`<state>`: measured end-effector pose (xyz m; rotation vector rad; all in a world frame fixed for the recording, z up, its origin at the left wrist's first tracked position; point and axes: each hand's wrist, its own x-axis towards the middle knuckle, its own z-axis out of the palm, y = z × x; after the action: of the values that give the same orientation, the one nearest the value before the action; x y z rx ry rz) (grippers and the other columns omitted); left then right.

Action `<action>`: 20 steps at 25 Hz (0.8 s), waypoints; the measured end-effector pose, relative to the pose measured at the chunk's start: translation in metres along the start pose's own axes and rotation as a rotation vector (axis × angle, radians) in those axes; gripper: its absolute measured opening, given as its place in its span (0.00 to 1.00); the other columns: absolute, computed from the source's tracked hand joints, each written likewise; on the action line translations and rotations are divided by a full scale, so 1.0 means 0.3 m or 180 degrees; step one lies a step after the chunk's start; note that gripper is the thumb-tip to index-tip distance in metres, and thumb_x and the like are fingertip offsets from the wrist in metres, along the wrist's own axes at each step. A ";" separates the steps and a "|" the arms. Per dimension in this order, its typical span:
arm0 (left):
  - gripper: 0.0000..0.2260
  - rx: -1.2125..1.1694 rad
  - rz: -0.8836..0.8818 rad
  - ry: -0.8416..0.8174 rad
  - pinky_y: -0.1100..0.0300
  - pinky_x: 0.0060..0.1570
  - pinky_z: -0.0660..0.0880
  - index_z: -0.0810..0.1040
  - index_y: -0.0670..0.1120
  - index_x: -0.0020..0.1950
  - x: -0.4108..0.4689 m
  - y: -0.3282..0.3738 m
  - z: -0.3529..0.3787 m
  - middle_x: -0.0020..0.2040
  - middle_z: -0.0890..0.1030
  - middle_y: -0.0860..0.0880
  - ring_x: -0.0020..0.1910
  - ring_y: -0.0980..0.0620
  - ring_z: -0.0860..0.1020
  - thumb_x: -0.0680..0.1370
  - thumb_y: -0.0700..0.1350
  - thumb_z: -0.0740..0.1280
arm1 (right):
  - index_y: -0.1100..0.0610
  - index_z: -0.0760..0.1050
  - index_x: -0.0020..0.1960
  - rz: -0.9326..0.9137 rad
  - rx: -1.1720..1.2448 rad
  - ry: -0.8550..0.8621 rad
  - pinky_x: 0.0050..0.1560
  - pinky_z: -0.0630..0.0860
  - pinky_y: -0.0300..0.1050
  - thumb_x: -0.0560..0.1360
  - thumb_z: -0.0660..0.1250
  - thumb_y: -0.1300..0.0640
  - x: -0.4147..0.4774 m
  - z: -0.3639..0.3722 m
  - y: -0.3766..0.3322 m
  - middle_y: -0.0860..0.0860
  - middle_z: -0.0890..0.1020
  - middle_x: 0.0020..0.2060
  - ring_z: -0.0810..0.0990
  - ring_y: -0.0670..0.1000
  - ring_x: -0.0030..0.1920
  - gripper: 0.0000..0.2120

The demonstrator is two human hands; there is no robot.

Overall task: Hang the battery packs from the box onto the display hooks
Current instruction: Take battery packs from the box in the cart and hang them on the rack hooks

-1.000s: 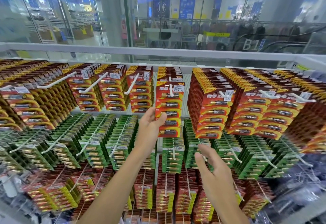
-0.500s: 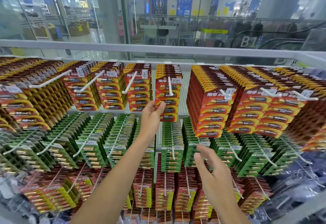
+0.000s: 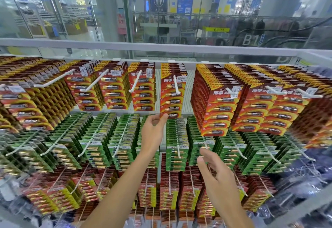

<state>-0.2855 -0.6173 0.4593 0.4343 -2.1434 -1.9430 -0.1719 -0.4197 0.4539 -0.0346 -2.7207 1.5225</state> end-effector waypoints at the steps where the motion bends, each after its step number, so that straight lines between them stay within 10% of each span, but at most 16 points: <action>1: 0.20 0.0150 0.0025 -0.0031 0.41 0.63 0.77 0.77 0.51 0.60 -0.026 -0.001 -0.016 0.55 0.82 0.52 0.54 0.44 0.81 0.77 0.65 0.69 | 0.41 0.71 0.73 0.0011 -0.0021 -0.0005 0.75 0.68 0.51 0.81 0.60 0.38 -0.011 0.005 -0.005 0.37 0.75 0.69 0.72 0.42 0.70 0.22; 7: 0.25 0.1224 0.0430 -0.0229 0.51 0.74 0.69 0.70 0.48 0.78 -0.193 -0.086 -0.125 0.74 0.75 0.52 0.73 0.52 0.73 0.83 0.58 0.64 | 0.41 0.67 0.76 0.0022 -0.0359 -0.0050 0.77 0.64 0.47 0.81 0.56 0.36 -0.082 0.030 -0.003 0.37 0.71 0.73 0.68 0.42 0.74 0.25; 20: 0.25 0.2199 0.0557 -0.0119 0.53 0.74 0.65 0.69 0.48 0.79 -0.662 -0.234 -0.110 0.75 0.73 0.50 0.75 0.50 0.69 0.84 0.57 0.61 | 0.46 0.66 0.78 -0.0372 -0.0942 -0.0403 0.70 0.67 0.44 0.85 0.58 0.42 -0.256 -0.088 0.239 0.42 0.71 0.75 0.68 0.45 0.75 0.23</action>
<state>-0.0835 -0.5829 0.4004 0.2976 -2.7297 -1.0853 -0.0939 -0.3622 0.4057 0.2183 -2.9627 1.1199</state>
